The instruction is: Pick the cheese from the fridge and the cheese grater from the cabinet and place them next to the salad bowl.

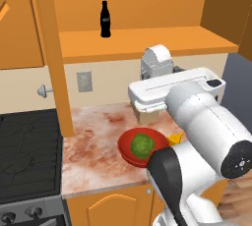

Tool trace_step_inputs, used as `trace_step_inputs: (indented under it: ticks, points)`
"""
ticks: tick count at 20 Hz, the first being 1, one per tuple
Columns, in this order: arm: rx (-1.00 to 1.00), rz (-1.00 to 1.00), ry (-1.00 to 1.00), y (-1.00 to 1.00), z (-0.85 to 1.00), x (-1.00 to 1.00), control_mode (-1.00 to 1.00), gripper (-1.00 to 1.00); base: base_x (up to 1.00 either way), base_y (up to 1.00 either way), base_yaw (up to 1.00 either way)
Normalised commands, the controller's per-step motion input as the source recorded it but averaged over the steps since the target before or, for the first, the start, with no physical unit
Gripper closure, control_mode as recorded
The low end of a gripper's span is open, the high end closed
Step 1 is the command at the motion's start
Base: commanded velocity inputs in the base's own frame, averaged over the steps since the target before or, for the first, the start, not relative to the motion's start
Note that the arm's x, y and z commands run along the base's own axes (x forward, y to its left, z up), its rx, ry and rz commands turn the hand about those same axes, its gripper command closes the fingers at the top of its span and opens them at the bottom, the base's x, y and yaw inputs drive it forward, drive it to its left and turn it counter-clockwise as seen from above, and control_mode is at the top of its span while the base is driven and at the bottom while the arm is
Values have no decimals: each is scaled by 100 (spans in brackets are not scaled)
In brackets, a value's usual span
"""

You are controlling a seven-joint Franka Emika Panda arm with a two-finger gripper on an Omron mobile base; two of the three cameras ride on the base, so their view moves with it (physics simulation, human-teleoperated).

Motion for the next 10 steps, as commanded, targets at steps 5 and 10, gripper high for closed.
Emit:
trace_step_inputs:
  ticks: [5,10]
  points:
    - [13,-28,3,-26,-24,-82,-100,100,0,0,0]
    - [10,-22,1,-23,-39,-64,-100,100,0,0,0]
